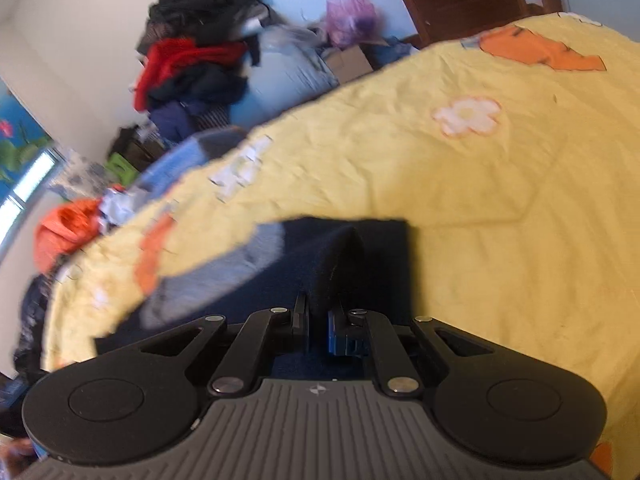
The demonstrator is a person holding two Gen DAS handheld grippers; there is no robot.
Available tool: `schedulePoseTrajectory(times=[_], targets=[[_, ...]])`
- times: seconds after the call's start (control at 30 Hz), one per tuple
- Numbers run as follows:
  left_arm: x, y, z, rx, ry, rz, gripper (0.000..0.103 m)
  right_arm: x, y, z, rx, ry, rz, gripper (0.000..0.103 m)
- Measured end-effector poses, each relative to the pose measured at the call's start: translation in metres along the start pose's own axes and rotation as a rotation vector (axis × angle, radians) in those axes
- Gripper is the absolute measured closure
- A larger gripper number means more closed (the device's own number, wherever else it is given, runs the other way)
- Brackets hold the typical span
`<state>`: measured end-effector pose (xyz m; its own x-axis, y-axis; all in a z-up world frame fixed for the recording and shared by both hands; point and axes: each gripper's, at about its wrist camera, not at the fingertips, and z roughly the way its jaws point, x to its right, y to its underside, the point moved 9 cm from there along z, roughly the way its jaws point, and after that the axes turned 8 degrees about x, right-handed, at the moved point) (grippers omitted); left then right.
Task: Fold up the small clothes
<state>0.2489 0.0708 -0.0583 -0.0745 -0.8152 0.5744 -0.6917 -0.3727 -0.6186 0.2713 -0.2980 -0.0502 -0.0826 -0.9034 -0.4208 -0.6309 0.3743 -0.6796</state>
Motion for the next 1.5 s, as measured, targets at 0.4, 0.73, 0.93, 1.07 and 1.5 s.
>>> schedulePoseTrajectory(times=[0.4,0.73,0.93,1.07,1.5], targets=[[0.03,-0.026,-0.012,0.007,0.075,0.009,0.0,-0.002,-0.033,-0.042,0.044,-0.046,-0.106,0.064],[0.016,0.008,-0.004,-0.001,-0.018,0.276,0.0,0.019,0.001,-0.023,-0.045,-0.024,-0.083,0.095],[0.037,-0.034,0.01,0.118,0.081,0.179,0.0,-0.014,-0.025,-0.001,0.04,-0.167,-0.011,0.07],[0.003,-0.034,0.049,0.097,0.043,0.109,0.0,0.016,-0.019,0.032,0.033,0.028,-0.03,0.097],[0.007,0.003,0.0,0.024,0.049,0.12,0.0,-0.007,0.003,-0.005,-0.032,-0.153,0.028,0.064]])
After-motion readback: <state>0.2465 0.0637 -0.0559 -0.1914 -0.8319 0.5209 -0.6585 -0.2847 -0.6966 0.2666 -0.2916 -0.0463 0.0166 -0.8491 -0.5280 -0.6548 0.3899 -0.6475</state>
